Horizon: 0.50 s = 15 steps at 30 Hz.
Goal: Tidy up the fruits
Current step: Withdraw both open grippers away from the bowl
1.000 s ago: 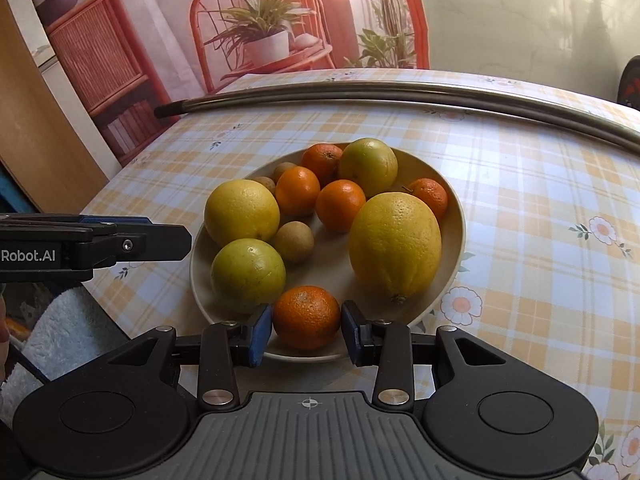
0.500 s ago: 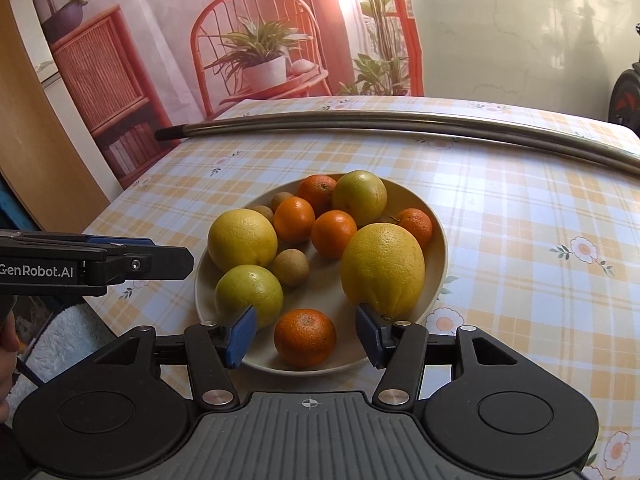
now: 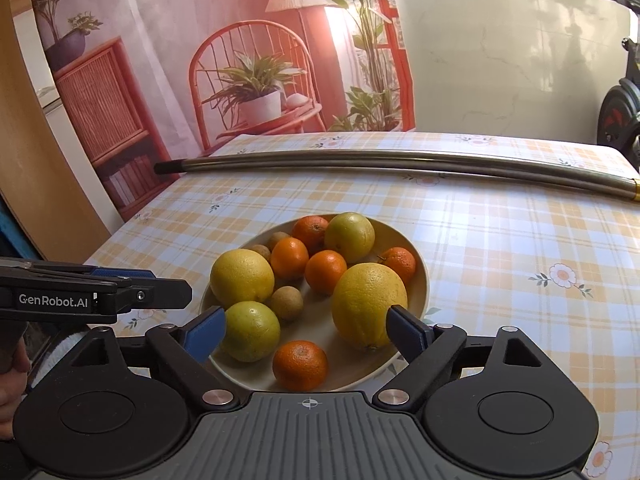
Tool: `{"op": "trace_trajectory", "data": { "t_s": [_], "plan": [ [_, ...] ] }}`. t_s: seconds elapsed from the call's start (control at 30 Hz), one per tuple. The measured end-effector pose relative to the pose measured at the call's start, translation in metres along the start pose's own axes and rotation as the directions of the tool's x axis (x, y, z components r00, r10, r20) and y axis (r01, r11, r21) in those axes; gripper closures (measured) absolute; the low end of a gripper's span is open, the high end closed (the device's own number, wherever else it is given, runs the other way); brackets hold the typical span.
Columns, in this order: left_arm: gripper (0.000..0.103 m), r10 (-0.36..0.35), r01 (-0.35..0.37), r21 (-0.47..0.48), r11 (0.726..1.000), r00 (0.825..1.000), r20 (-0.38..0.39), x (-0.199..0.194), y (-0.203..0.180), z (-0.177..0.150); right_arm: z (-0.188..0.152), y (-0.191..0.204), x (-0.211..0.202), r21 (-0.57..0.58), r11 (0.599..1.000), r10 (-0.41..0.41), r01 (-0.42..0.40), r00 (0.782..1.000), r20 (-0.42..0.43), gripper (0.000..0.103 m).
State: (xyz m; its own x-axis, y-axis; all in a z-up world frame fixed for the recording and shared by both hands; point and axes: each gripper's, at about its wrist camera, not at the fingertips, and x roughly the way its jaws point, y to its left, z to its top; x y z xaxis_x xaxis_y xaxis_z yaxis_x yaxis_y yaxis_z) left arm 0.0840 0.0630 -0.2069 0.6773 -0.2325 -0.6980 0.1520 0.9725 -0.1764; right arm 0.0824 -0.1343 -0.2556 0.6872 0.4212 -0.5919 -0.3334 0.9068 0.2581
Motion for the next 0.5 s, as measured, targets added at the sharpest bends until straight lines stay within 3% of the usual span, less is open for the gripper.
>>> {"op": "trace_trajectory", "data": {
  "t_s": [0.17,0.27,0.33,0.5],
  "plan": [
    [0.030,0.006,-0.006,-0.007,1.000,1.000,-0.002,0.000,0.001,0.002,0.004,-0.006,-0.003,0.034,0.999,0.000,0.000,1.000,0.010,0.007],
    [0.012,0.000,0.000,-0.006,1.000,1.000,0.005,-0.003,0.001,0.004,0.006,-0.010,-0.004,0.056,0.998,0.004,-0.004,1.000,0.005,0.006],
    [0.009,-0.001,0.001,0.005,1.000,1.000,0.022,-0.007,0.000,0.008,0.011,-0.011,-0.008,0.062,0.998,-0.013,0.012,1.000,0.013,0.000],
    [0.002,-0.013,0.013,0.005,1.000,0.996,0.090,-0.023,-0.001,0.023,0.029,-0.020,-0.031,0.119,0.989,-0.097,0.088,0.993,0.070,0.000]
  ]
}}
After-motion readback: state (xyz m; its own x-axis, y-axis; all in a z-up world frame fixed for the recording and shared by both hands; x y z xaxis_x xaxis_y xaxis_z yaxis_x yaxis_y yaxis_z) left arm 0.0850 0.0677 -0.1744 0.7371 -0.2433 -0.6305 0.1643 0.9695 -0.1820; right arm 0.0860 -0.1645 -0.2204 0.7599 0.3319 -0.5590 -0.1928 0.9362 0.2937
